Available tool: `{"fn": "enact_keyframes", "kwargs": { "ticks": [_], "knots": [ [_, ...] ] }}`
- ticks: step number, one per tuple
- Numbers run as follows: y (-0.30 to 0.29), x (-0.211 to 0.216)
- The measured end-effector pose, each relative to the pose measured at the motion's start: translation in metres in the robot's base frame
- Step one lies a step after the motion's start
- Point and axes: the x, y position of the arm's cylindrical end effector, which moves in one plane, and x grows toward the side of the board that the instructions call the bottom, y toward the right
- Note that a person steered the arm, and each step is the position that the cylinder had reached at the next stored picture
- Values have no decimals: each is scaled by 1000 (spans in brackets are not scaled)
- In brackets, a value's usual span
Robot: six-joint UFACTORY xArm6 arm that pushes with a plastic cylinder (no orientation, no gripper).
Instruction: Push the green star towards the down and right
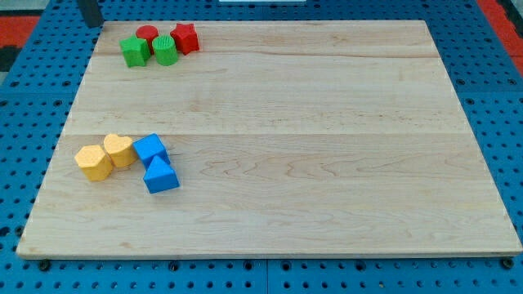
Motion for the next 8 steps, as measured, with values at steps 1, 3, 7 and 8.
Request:
{"fn": "enact_keyframes", "kwargs": {
  "ticks": [1, 3, 7, 8],
  "knots": [
    [-1, 0],
    [-1, 2],
    [112, 96],
    [157, 123]
  ]
}}
